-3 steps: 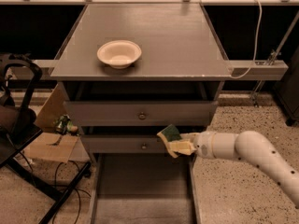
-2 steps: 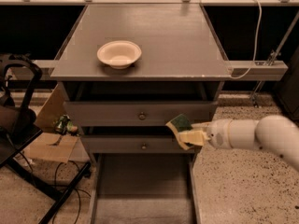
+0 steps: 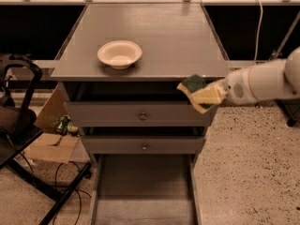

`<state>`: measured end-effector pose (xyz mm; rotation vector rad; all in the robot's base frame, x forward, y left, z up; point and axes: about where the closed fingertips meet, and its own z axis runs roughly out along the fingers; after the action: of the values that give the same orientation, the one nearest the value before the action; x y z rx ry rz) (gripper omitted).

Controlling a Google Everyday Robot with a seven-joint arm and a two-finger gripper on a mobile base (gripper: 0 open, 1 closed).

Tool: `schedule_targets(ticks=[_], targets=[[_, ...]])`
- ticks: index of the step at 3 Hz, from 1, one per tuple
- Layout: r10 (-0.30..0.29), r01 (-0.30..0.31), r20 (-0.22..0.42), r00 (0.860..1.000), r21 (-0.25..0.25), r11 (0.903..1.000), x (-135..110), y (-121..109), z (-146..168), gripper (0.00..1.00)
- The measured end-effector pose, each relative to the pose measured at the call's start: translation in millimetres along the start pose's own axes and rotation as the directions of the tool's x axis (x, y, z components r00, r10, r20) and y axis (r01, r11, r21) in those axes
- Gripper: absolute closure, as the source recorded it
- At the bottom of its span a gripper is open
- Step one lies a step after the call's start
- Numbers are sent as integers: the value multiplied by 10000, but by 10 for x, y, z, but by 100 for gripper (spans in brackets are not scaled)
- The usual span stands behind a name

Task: Pick sponge from bottom drawer and place on counter

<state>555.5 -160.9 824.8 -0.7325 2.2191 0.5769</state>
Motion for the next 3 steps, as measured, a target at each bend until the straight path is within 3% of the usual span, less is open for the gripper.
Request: schedule_targets(ticks=[1,2,3], targets=[[-924,934,-195,9955,580,9939,-825,36,-191,100],[-1744,1739,-39,9847,979,9799,-1554,-68,-164,100],[-2259,2203,327,9736,1244,9675,-2093,-290,83,100]])
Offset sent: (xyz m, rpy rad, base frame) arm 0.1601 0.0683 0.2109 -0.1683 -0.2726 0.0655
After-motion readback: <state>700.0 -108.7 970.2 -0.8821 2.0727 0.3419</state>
